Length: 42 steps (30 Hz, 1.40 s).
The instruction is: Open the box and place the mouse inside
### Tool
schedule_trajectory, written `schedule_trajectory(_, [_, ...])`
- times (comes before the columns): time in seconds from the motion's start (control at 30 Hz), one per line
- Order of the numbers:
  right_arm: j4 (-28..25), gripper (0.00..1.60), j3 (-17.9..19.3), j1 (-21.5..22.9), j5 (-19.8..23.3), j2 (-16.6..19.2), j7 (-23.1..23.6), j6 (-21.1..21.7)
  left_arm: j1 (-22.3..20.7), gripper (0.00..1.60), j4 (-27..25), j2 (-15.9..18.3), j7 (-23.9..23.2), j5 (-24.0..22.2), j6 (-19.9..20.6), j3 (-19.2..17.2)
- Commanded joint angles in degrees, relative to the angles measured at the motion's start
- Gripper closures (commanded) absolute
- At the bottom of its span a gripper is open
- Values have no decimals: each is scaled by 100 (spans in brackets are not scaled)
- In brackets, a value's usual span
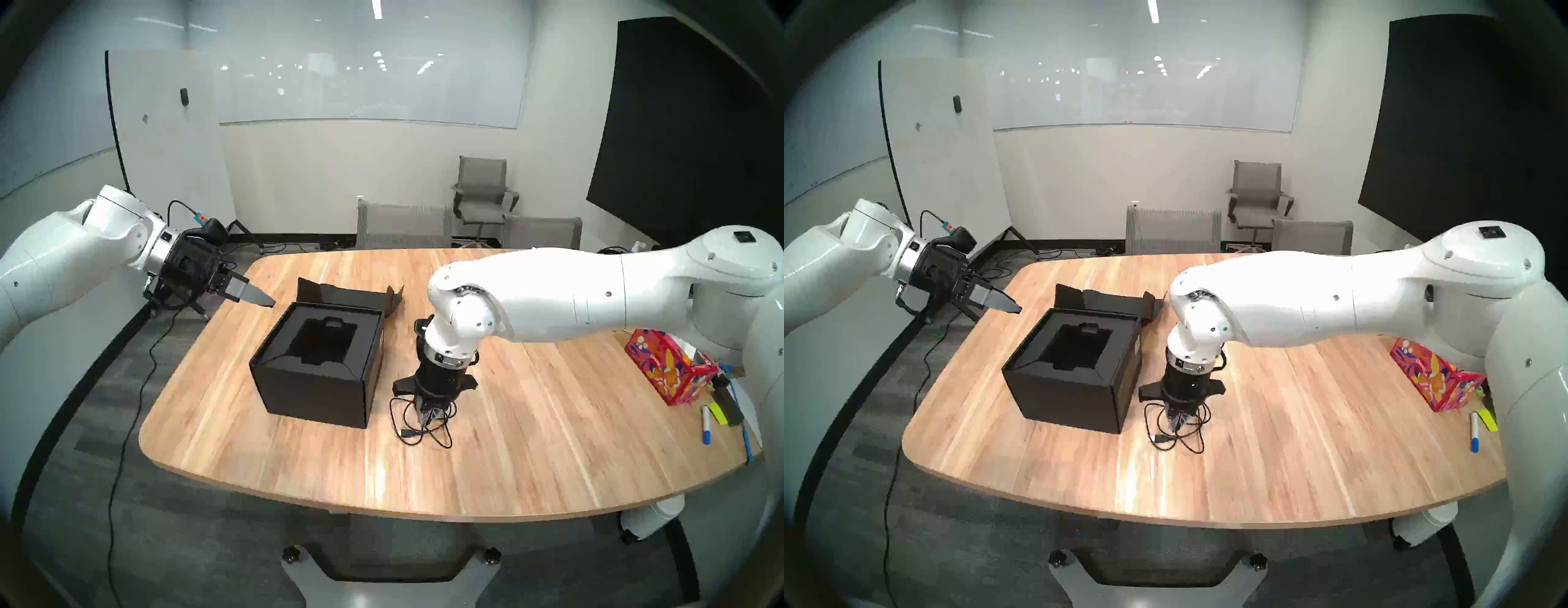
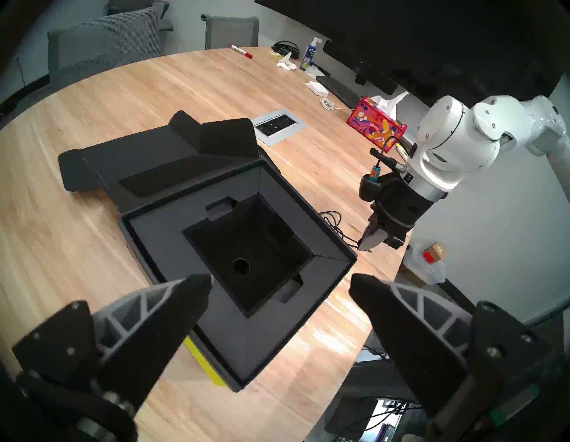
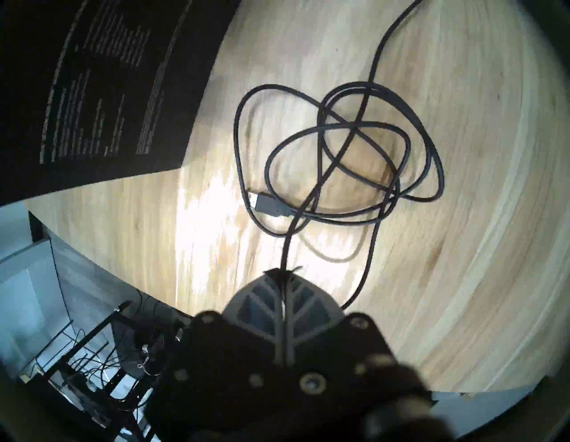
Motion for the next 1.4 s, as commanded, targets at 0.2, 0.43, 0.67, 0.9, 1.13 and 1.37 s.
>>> schedule_trajectory(0.2, [-280,160,353,129,-3,551,-580,-1066,-123,0,0,-3,-88,-33,19,-85])
schedule_trajectory(0.43, [-222,103,677,-108,-3,581,-1040,-1350,-131,0,6,-5,-106,-30,25,-81])
schedule_trajectory(0.67, [148,0,1068,-412,-3,469,-1463,-1368,-137,0,10,-7,-117,-28,27,-75])
schedule_trajectory(0.9, [611,0,1536,-751,-3,224,-1950,-1215,-145,0,14,-9,-126,-25,32,-68])
schedule_trajectory(1.13, [1116,0,1925,-984,-3,0,-2332,-909,-153,0,18,-11,-134,-23,38,-60])
schedule_trajectory(1.37, [1878,0,2288,-1169,-3,-230,-2594,-289,-164,0,25,-15,-149,-18,43,-50])
